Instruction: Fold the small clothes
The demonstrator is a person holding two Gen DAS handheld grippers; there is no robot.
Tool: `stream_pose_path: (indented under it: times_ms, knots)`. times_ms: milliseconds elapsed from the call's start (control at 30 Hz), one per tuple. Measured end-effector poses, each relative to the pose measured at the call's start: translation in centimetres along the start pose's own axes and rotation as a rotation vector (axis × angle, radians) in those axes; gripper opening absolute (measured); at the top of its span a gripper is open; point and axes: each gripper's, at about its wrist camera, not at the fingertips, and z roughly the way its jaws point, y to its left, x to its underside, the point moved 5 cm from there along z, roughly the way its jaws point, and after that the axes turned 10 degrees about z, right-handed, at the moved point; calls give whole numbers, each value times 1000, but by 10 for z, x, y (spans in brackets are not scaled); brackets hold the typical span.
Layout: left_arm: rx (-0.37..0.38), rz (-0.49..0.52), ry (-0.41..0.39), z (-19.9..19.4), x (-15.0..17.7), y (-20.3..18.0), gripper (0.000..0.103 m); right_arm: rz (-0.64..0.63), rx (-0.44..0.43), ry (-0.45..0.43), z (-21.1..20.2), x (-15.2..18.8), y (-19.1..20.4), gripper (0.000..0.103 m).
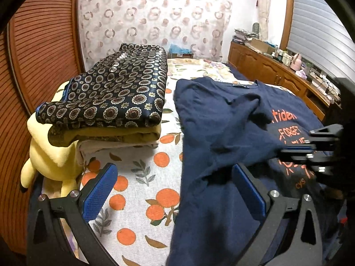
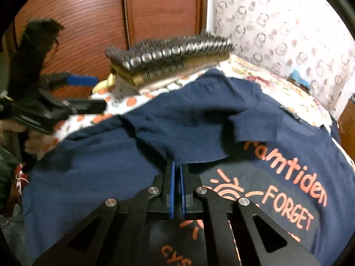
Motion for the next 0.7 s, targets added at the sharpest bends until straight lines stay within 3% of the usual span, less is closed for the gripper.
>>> stream_pose_path:
  times_ms: [167, 267, 333, 400, 500, 700]
  knots:
    - [-9, 15, 4, 3, 0, -6, 103, 32, -56, -3, -26, 14, 6, 4]
    - [-7, 16, 17, 10, 2, -9, 103, 20, -20, 8, -28, 22, 2, 5]
    - [-9, 21, 30, 14, 4, -11, 103, 19, 19, 10, -29, 25, -6, 29]
    - [-21, 37, 51, 21, 6, -14, 103, 46, 48, -1, -31, 21, -20, 39]
    - [-29, 56, 81, 29, 9, -17, 103, 84, 100, -17, -30, 16, -42, 47]
    - [-28, 90, 137, 40, 12, -24, 103, 128, 179, -5, -21, 16, -66, 47]
